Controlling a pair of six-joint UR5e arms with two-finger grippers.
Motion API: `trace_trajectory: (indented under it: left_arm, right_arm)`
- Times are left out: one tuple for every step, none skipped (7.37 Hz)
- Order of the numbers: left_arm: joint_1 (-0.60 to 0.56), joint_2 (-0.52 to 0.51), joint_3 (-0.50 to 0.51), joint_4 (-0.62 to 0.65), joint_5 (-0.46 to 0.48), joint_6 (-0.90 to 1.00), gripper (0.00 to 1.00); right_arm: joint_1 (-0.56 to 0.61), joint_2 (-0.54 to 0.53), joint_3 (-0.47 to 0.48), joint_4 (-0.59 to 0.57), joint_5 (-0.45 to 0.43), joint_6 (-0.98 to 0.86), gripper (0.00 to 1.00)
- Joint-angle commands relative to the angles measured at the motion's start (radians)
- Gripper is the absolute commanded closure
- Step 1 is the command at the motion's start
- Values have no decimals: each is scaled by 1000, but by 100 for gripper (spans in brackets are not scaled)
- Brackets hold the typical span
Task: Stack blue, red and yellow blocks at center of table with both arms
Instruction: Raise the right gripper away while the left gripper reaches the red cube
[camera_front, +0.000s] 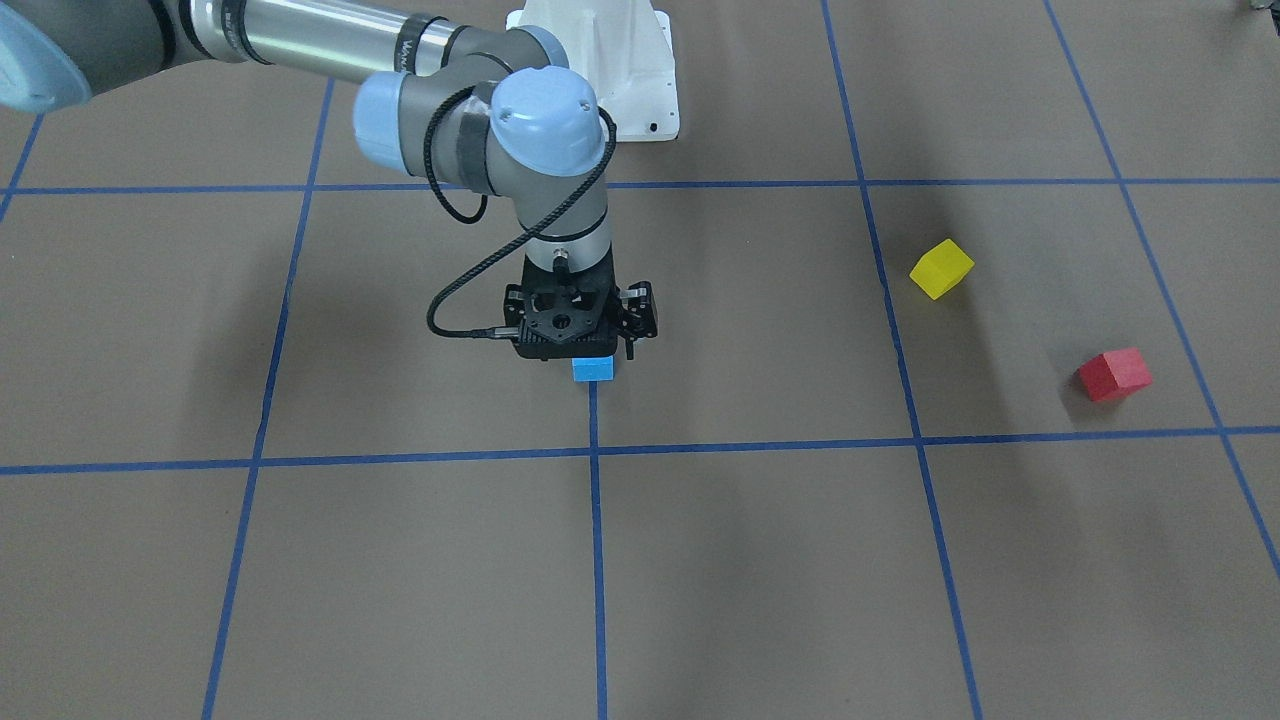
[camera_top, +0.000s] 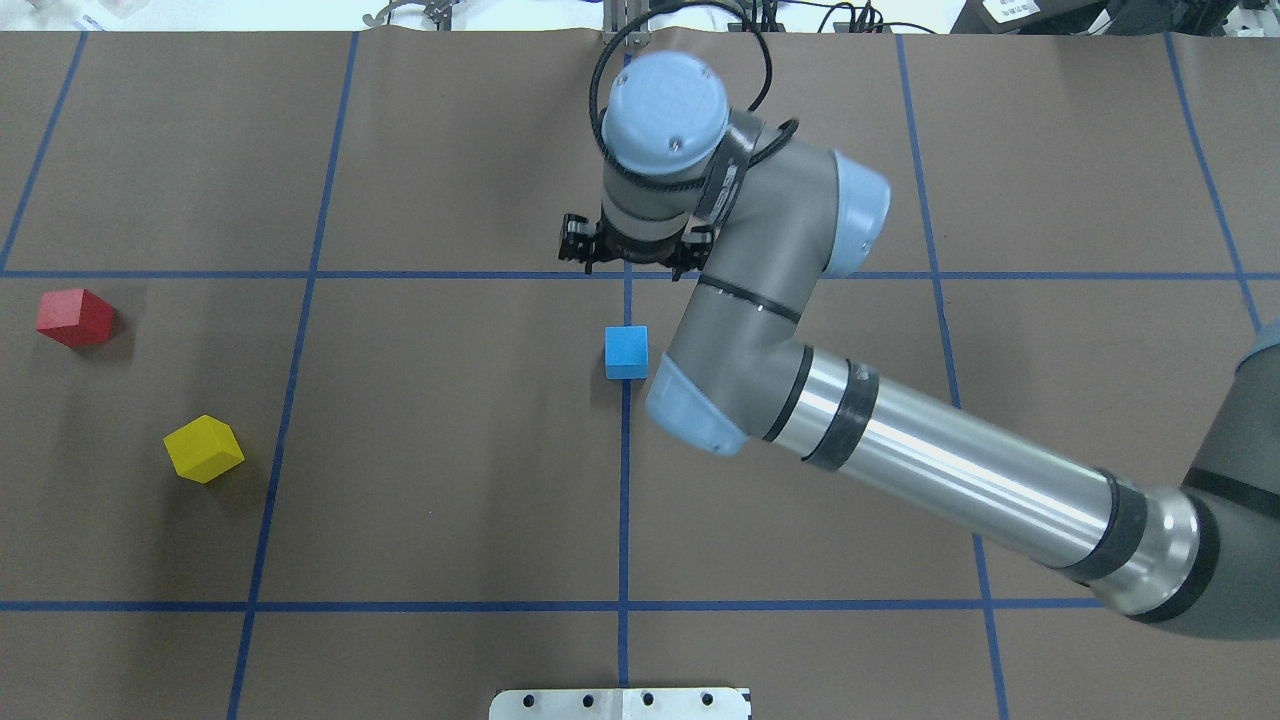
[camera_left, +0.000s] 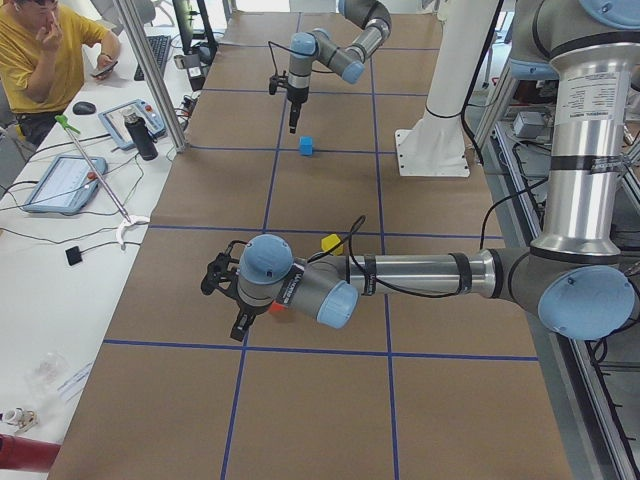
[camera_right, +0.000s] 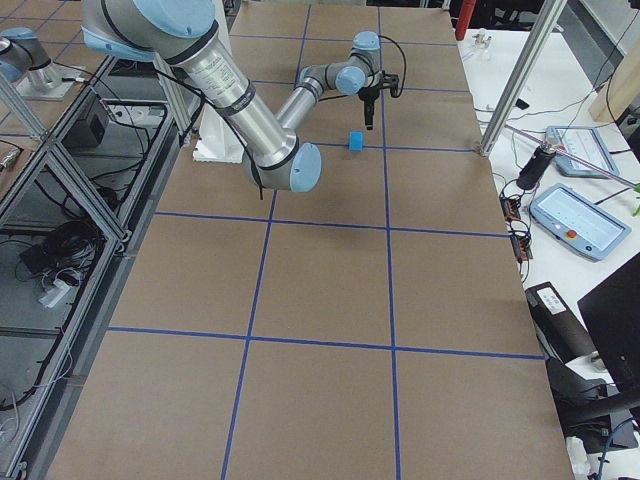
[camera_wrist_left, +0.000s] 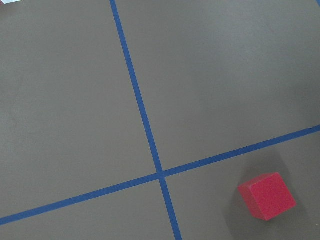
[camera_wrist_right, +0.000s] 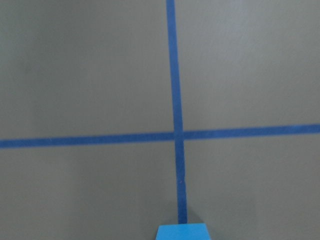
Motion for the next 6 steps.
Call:
trace_trajectory:
  left_arm:
    - [2,-7,0,-113,-46,-31,0]
    - [52,-55,-4,-122,-42,-177,0]
    - [96,-54,2,-122,-14,-290,0]
    - [130,-47,-1,-126,88,-424,0]
    - [190,-25,3,-172,188,-505,0]
    - [251,-22,6,-185,246,-610,0]
  right_arm:
    - [184,-26,70,-80,161,-161,1]
    - [250,-111,136,-80,212,-258,1]
    - [299,-223,211,-78,216,-386,1]
    - [354,-300,236,-75,242,-500,1]
    - [403,-355,247,-71,263,-594,1]
    - [437,-422,270,-65,282,-700,1]
